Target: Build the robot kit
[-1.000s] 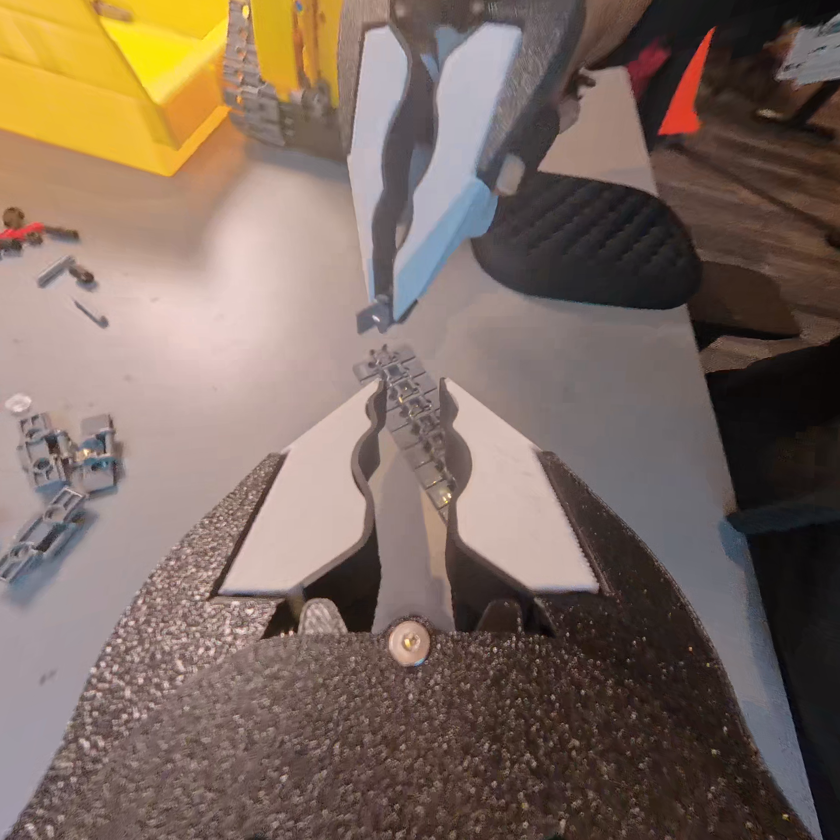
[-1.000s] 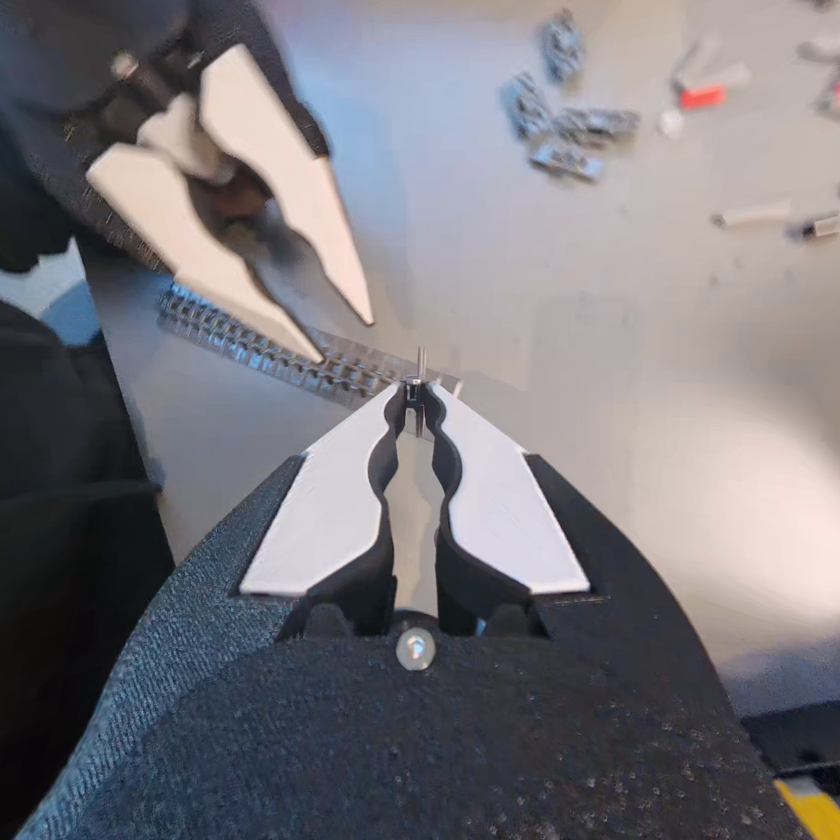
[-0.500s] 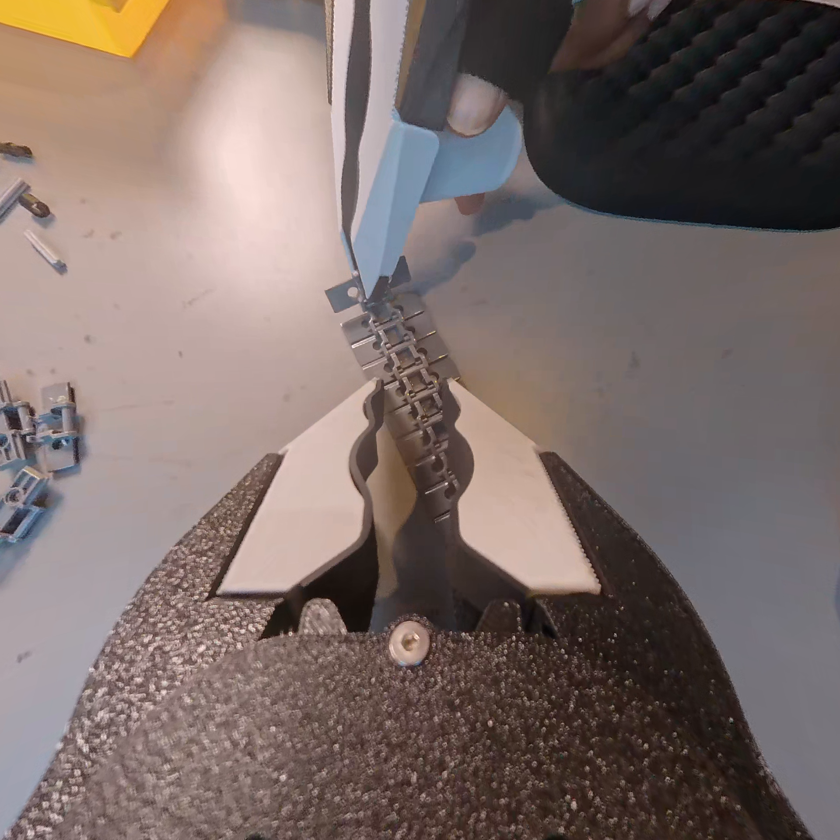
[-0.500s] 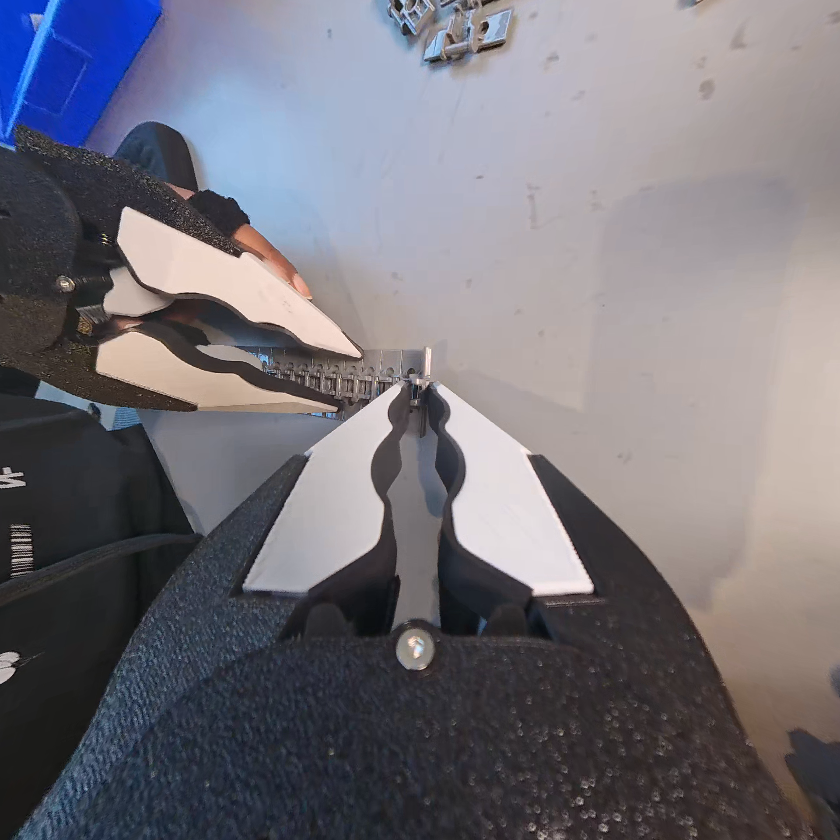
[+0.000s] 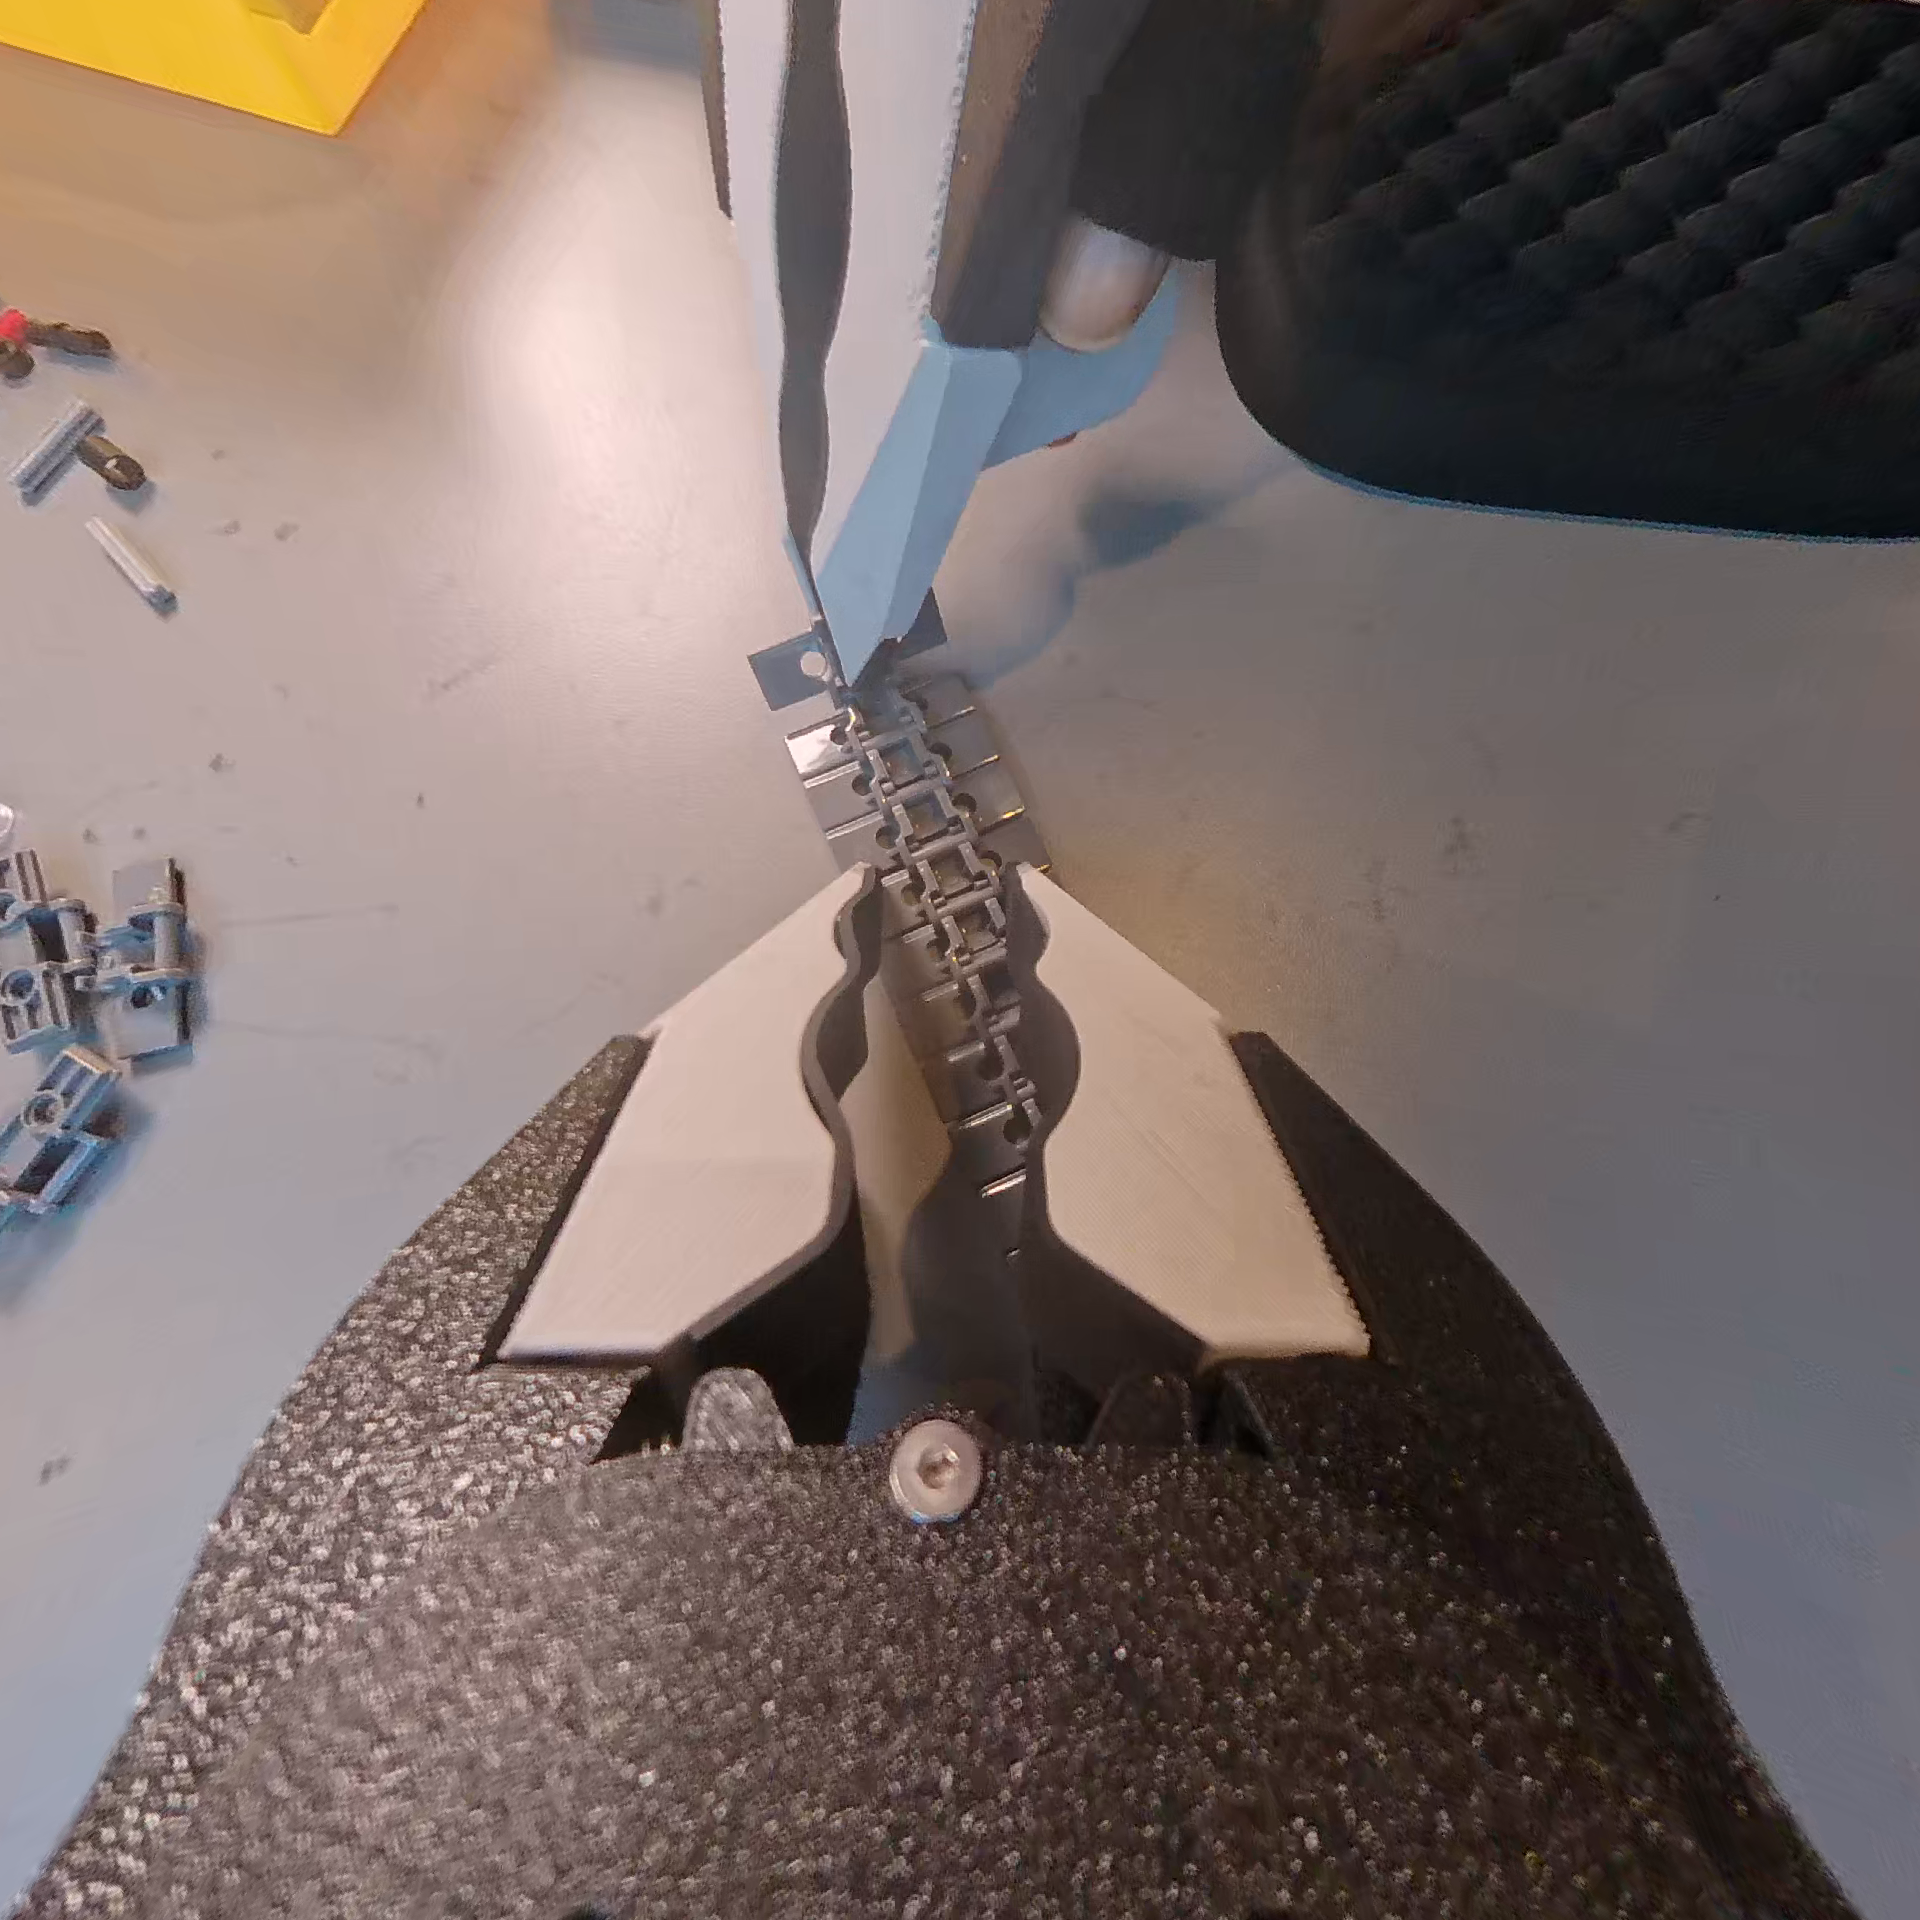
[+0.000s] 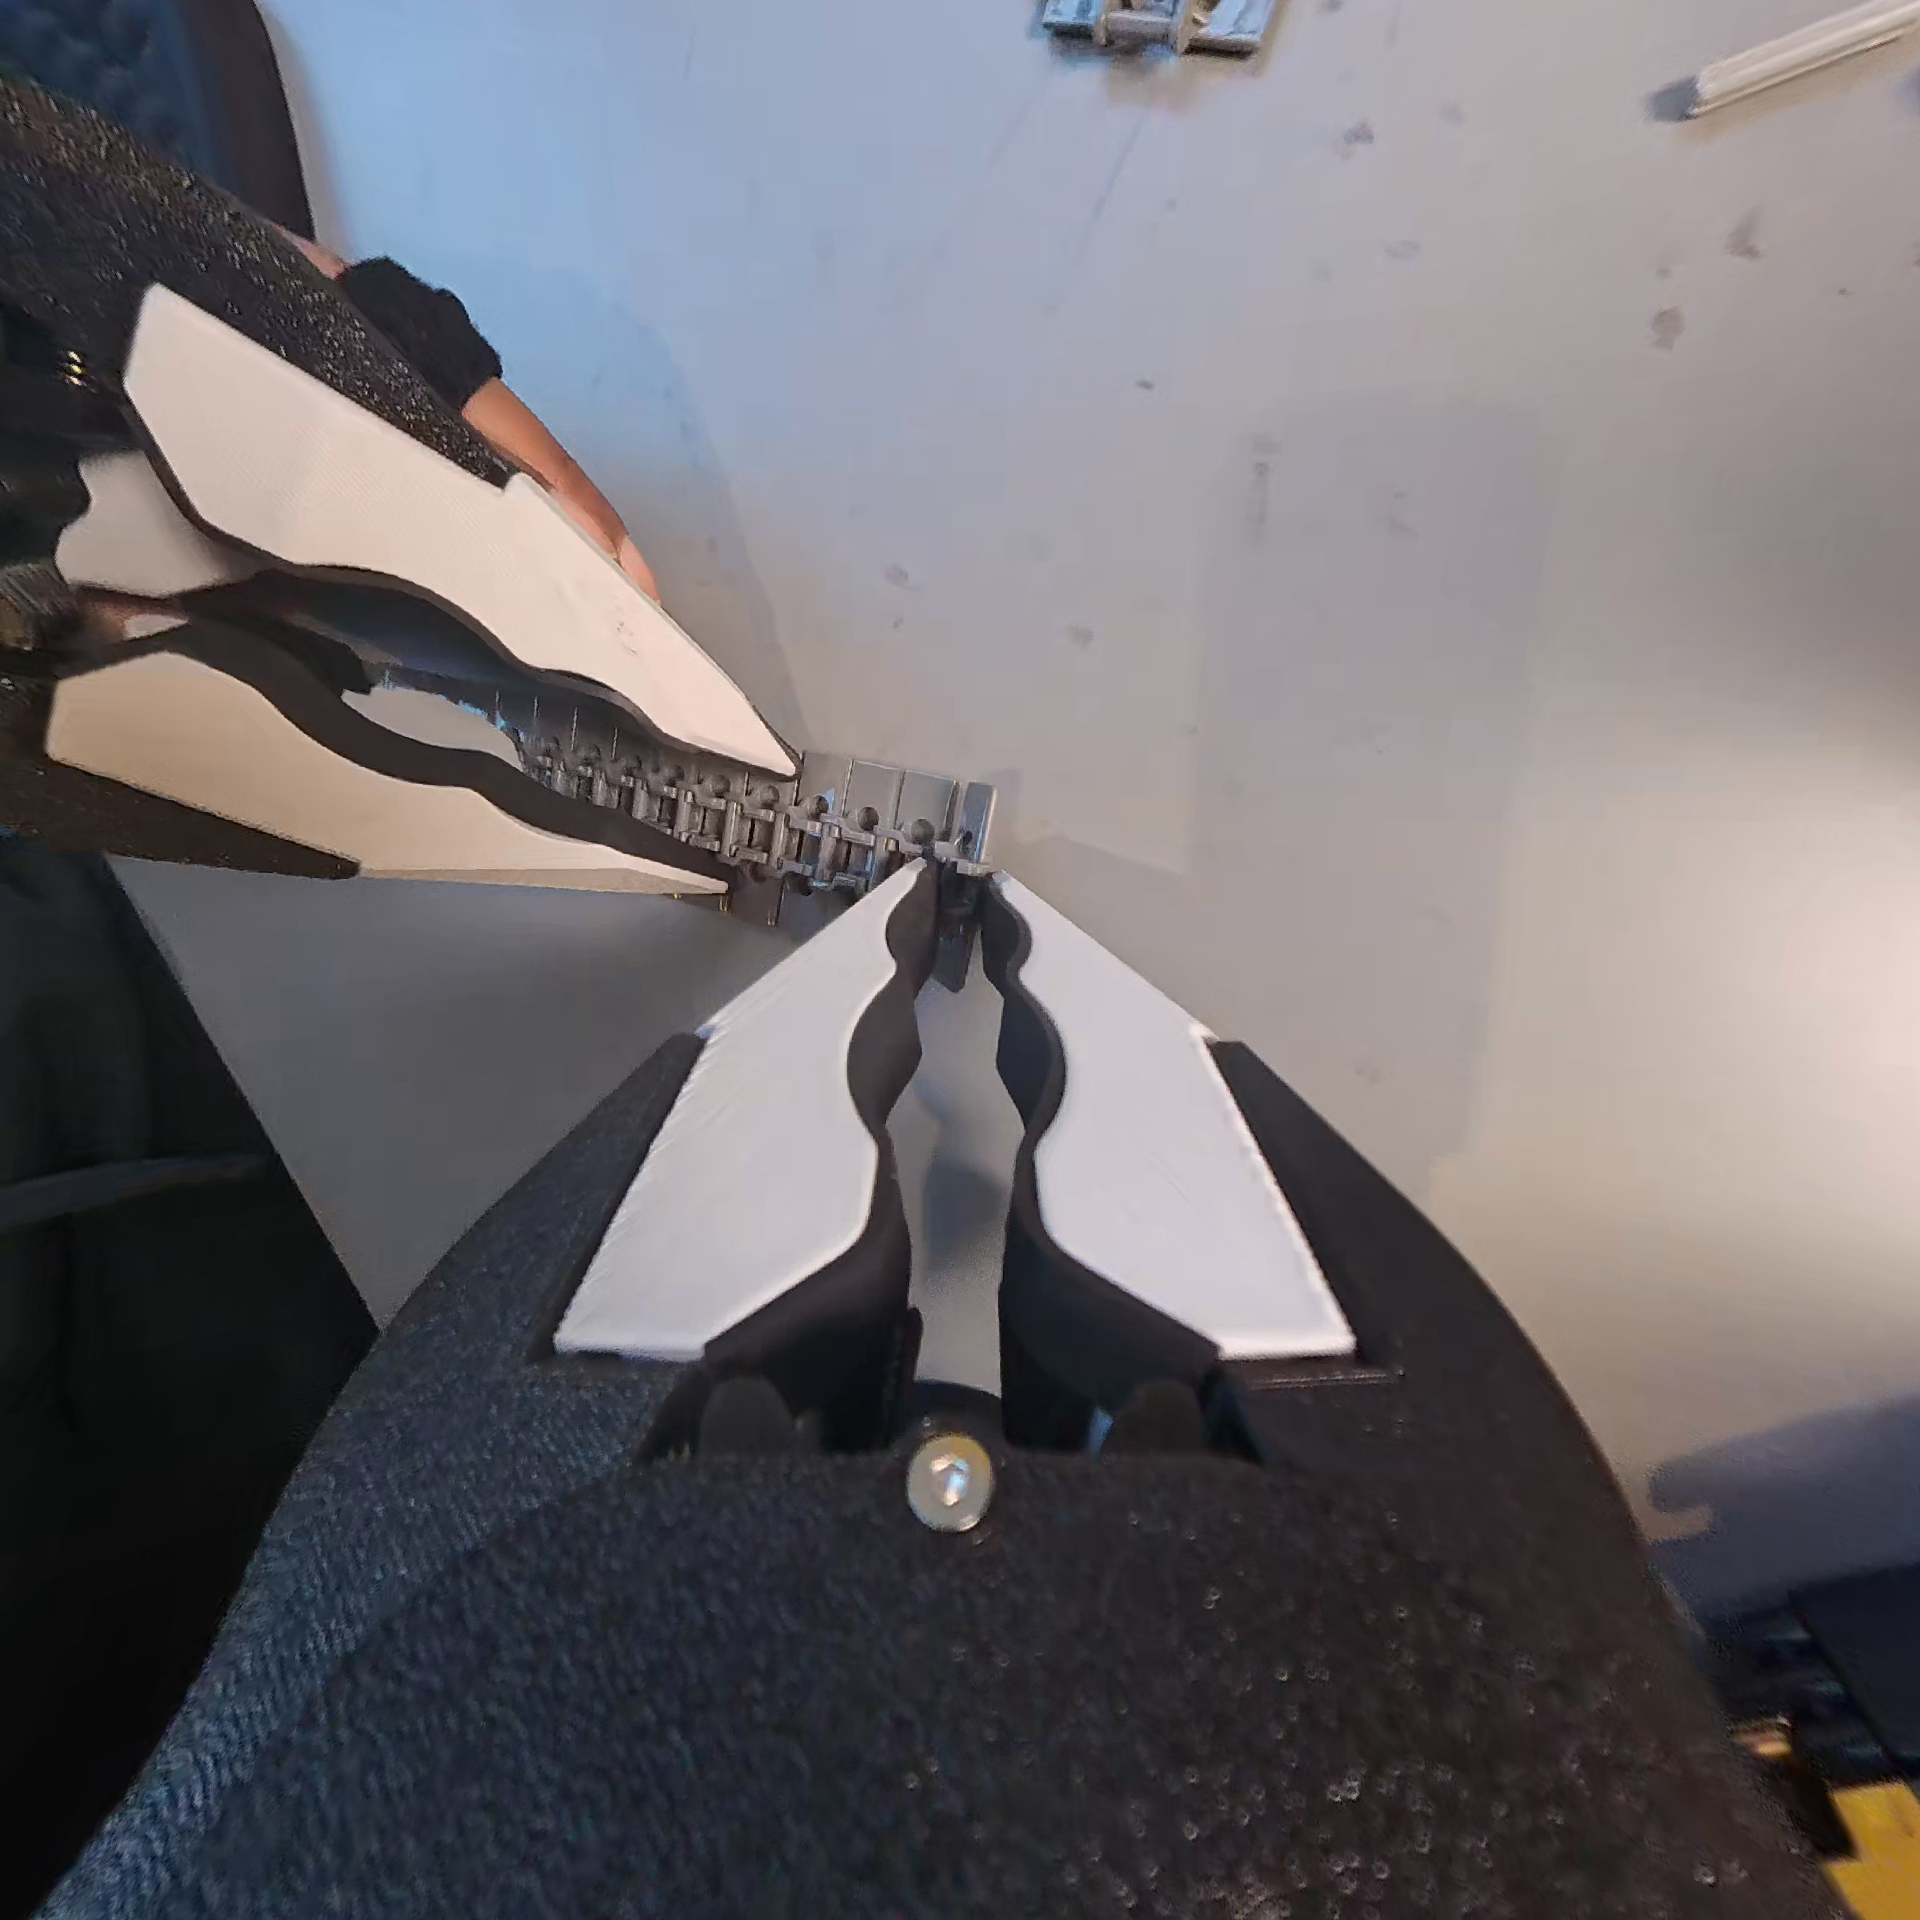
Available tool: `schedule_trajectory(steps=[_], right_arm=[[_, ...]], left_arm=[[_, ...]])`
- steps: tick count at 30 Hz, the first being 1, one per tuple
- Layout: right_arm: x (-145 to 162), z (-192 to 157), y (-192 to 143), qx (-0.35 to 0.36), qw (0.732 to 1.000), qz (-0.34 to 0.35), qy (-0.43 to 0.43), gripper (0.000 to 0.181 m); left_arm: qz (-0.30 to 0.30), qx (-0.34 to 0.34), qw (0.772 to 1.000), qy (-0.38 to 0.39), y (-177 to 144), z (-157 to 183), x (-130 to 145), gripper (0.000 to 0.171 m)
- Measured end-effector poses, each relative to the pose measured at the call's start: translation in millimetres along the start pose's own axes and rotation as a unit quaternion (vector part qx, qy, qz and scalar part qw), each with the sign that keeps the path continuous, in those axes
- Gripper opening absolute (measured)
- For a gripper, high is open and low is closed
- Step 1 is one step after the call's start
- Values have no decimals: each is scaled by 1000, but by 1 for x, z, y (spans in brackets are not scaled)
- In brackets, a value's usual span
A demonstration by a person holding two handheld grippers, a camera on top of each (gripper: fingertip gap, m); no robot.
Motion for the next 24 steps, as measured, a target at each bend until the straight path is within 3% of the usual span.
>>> schedule_trajectory(steps=[15,24], right_arm=[[0,-1,1,16,997,-64,-40,10],[-3,0,3,9,999,-31,-33,8]], left_arm=[[2,-1,1000,7,0,2,-1,19],[5,0,1000,9,0,3,0,19]])
Point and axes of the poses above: each gripper's, where its closed fingertips meet, y out along the fingers, x out of its underside, z = x × y across the jaws, the point moved 4 cm from there along -y, back along the fingers, and after that the axes turned 2 degrees about -z, right-handed, at the moved point
